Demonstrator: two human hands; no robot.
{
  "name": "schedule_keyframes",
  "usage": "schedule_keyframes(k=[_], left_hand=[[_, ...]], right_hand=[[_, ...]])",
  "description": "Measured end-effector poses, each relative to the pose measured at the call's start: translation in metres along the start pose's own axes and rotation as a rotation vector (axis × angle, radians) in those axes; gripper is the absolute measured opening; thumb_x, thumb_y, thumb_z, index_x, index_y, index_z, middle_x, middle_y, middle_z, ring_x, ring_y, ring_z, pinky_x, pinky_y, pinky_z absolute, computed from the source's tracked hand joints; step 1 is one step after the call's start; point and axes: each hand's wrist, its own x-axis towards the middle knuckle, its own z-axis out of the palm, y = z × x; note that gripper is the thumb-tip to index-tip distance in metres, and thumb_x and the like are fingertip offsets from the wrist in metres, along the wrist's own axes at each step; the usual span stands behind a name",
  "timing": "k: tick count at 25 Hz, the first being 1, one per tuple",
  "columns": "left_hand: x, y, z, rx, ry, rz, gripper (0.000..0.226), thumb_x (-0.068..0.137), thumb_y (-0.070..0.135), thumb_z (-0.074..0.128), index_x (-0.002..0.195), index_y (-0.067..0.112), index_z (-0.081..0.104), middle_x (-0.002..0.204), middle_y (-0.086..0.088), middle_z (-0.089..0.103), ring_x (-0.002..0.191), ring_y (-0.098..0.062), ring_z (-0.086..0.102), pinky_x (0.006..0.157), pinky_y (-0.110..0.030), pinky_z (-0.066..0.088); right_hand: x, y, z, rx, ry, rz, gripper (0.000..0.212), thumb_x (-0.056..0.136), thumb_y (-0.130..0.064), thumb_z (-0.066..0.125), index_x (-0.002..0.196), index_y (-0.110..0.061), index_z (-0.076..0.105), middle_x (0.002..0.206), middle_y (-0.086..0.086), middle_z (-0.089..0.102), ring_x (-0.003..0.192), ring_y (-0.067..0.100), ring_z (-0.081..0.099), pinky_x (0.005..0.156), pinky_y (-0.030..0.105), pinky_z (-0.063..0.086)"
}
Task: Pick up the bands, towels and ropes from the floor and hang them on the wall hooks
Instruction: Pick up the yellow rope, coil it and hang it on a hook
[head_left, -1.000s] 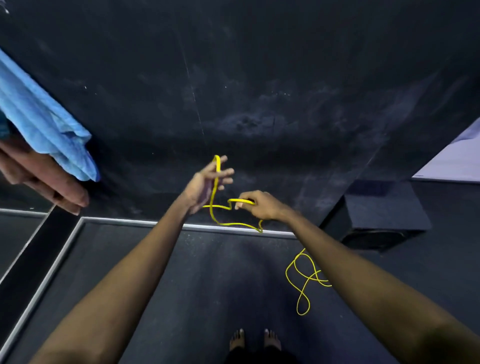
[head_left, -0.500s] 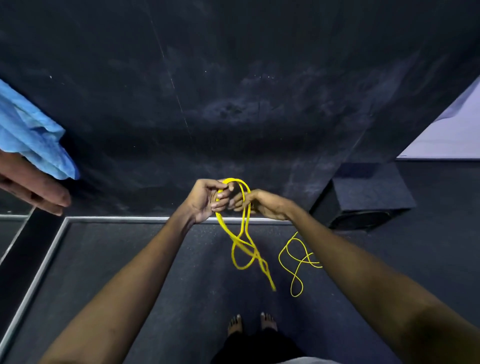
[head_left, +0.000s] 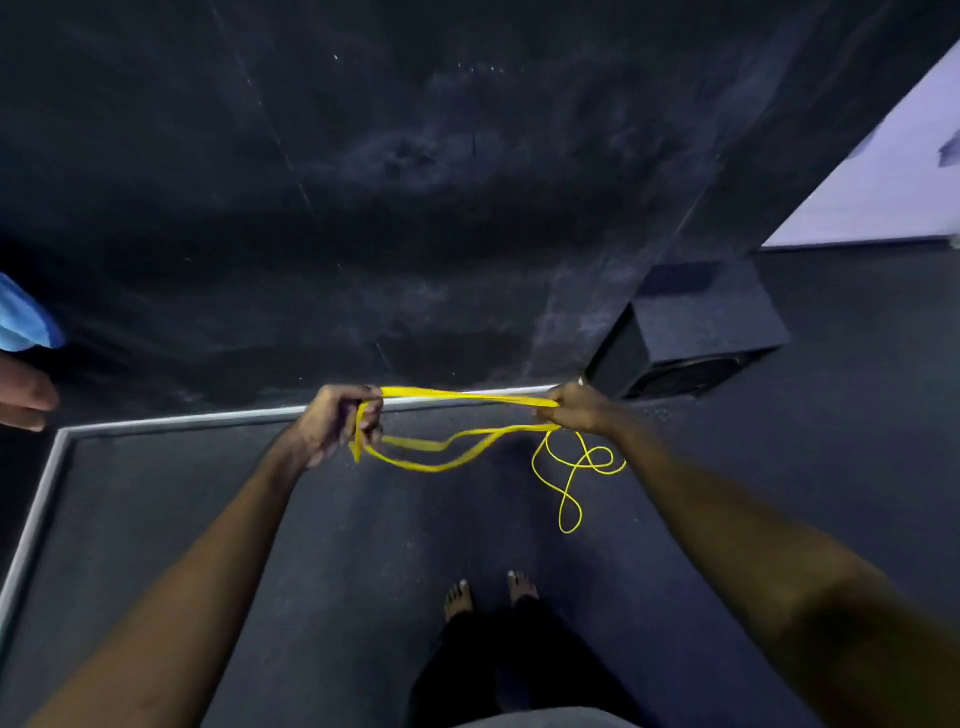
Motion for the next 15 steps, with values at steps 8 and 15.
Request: schedule_keyframes(k=[8, 15], left_hand=[[0.021, 0.007, 0.009, -0.055, 0.11, 0.022, 0.026, 0.095, 0.027, 0.05, 0.076, 0.014, 0.062, 0.047, 0.003, 0.038, 0.029, -0.008, 0.029, 0.038, -0.021, 0.016], [0.072, -0.018, 0.092, 0.022, 0.144, 0.007, 0.027, 0.1, 0.014, 0.043, 0.078, 0.007, 0.058, 0.051, -0.002, 0.052, 0.048, -0.017, 0.058, 0.057, -0.027, 0.056]], right_hand=[[0.019, 0.076, 0.03, 0.425, 0.064, 0.142, 0.029, 0.1, -0.029, 0.051, 0.077, -0.018, 0.064, 0.085, 0.016, 0.074, 0.073, 0.027, 0.07, 0.067, 0.036, 0.056], [0.068, 0.118, 0.051, 0.217, -0.002, 0.131, 0.041, 0.092, -0.051, 0.053, 0.089, -0.013, 0.067, 0.088, 0.007, 0.07, 0.087, 0.028, 0.067, 0.077, 0.037, 0.052]])
